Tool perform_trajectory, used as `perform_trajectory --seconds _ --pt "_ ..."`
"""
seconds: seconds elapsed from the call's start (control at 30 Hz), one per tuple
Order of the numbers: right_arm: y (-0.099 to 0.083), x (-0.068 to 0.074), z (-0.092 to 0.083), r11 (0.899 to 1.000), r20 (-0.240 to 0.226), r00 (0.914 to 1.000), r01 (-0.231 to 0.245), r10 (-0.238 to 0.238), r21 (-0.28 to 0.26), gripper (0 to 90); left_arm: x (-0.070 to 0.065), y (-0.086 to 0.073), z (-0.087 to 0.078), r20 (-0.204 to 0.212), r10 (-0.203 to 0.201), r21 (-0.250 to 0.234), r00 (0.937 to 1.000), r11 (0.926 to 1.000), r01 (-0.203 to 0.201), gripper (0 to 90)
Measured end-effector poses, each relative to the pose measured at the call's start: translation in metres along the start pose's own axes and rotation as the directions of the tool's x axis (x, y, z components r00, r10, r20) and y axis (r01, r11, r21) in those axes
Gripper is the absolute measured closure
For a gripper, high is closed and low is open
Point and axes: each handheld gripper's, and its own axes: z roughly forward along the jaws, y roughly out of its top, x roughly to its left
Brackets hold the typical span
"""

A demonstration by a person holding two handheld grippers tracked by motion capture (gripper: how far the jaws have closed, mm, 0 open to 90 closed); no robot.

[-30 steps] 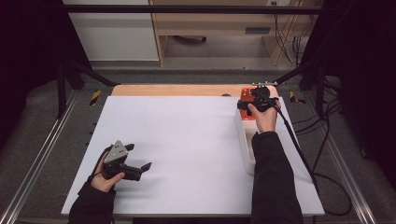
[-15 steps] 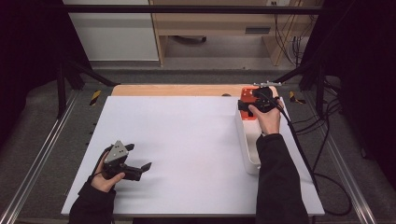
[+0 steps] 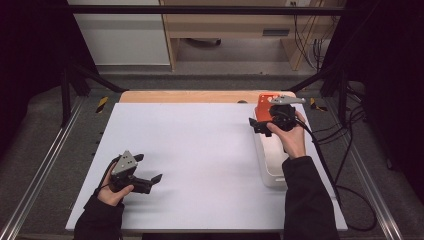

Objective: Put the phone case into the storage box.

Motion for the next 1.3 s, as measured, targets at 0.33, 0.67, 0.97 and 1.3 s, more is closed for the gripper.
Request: perform_trajectory --seconds 0.33,0.67,0.97,1.3 --pt "-0.013 0.026 -0.040 0.990 -0.142 0.9842 0.091 -0.106 -0.109 0.3 -0.002 0.001 0.000 0.006 0.004 -0.007 1.0000 1.0000 -0.004 0.0" --pt "-0.043 0.028 -0.064 0.987 -0.193 0.9763 0.072 -0.099 -0.143 0.3 -0.004 0.002 -0.002 0.021 0.015 -0.035 0.9997 0.9993 -0.014 0.0" --pt "-0.080 0.016 -0.077 0.986 -0.218 0.9726 0.045 -0.080 -0.160 0.3 -0.005 0.004 -0.004 0.029 0.012 -0.054 0.9995 0.9985 -0.011 0.0" --pt "-0.111 0.002 -0.096 0.980 -0.239 0.9703 -0.008 -0.041 -0.199 0.3 -0.004 0.004 -0.005 0.030 0.010 -0.057 0.9995 0.9983 -0.009 0.0"
